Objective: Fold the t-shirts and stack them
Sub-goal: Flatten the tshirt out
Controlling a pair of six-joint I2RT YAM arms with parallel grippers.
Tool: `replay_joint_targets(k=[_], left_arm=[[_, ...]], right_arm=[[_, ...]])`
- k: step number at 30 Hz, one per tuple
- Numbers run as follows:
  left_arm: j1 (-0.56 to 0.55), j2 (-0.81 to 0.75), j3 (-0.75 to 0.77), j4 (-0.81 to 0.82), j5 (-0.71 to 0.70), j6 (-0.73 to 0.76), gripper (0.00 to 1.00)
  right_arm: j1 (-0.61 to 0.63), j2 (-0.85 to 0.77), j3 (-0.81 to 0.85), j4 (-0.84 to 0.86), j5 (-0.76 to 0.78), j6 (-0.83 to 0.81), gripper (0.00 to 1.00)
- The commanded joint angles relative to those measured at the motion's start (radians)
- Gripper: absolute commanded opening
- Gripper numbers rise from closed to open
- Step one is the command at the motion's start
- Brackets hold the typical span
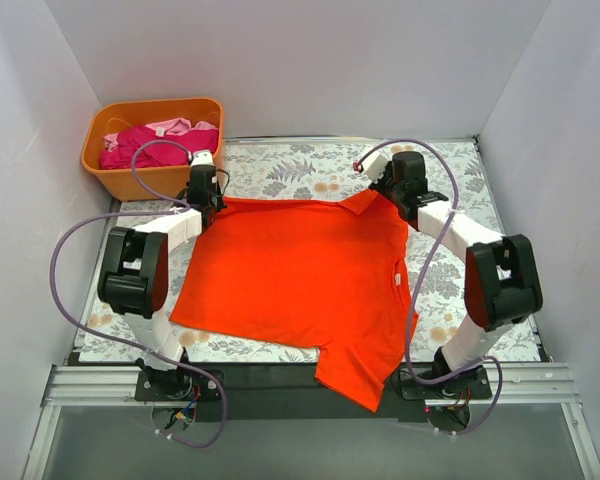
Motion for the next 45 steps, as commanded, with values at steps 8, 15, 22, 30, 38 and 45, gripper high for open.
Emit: replay_joint_targets(k=[8,15,22,30,38,45], left_arm=[[0.034,0.132,0.177,0.137,-0.043,0.028,0.0],[0.041,-0.003,0.11,0.137,-0.054,0.025,0.0],[0.06,-0.02,0.062,0.144,-0.059,0.01,0.0],[0.077,0.115,0.126,0.114,-0.08,-0.01,0.0],[0.078,0.19,0.207,0.096,-0.137,-0.012,0.0],[0.078,0.179,0.235,0.075,-0.148,-0.035,0.26]], right_arm=[[-0.018,0.169,0.169,0.151,0.075,-0.019,0.01],[0.025,0.051,0.172,0.116,0.118,0.019,0.01],[0.055,0.046,0.182,0.093,0.107,0.115,0.01],[0.046,0.227,0.297,0.059,0.149,0.122,0.01],[0.043,0.4,0.434,0.017,0.186,0.161,0.04],[0.043,0.43,0.529,0.014,0.236,0.26,0.37]])
